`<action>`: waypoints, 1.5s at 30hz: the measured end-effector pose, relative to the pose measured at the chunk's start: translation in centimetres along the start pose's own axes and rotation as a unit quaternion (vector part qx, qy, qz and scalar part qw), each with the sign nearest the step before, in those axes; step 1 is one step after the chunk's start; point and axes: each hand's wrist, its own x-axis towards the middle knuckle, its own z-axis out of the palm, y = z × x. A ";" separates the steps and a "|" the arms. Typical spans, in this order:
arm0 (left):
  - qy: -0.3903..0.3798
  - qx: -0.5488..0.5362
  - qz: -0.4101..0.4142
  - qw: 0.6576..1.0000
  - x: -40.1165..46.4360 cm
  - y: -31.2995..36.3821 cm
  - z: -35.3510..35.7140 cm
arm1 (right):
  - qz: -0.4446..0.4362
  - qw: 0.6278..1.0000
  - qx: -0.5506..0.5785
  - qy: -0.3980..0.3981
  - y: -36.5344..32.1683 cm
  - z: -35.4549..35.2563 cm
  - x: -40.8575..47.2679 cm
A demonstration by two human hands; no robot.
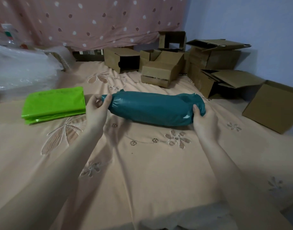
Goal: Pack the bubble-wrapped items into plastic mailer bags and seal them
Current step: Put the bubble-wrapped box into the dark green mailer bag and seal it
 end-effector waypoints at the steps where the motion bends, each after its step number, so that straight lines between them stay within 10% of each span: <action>1: 0.002 0.001 -0.004 1.000 0.1 0.0 -0.3 | 0.004 1.000 -0.003 -0.002 0.0 -0.1 0.2; 10: 0.008 0.302 -0.020 0.953 -1.5 -0.9 -3.1 | 0.121 0.987 -0.066 -0.084 2.5 -1.6 -0.2; 16: -0.039 0.289 0.201 0.935 -0.4 2.3 -0.7 | -0.113 0.981 -0.159 -0.010 -0.9 -1.2 0.5; 22: -0.242 0.434 0.171 0.851 -0.2 2.5 5.3 | -0.164 0.929 -0.228 -0.241 -3.8 3.5 0.9; 39: -0.256 0.302 0.016 0.918 -1.1 1.7 4.9 | -0.083 0.931 -0.173 -0.310 -1.9 3.8 -0.1; 45: -0.135 0.334 -0.023 0.933 -0.7 1.2 0.9 | -0.128 0.938 -0.205 -0.248 -1.2 1.5 -1.7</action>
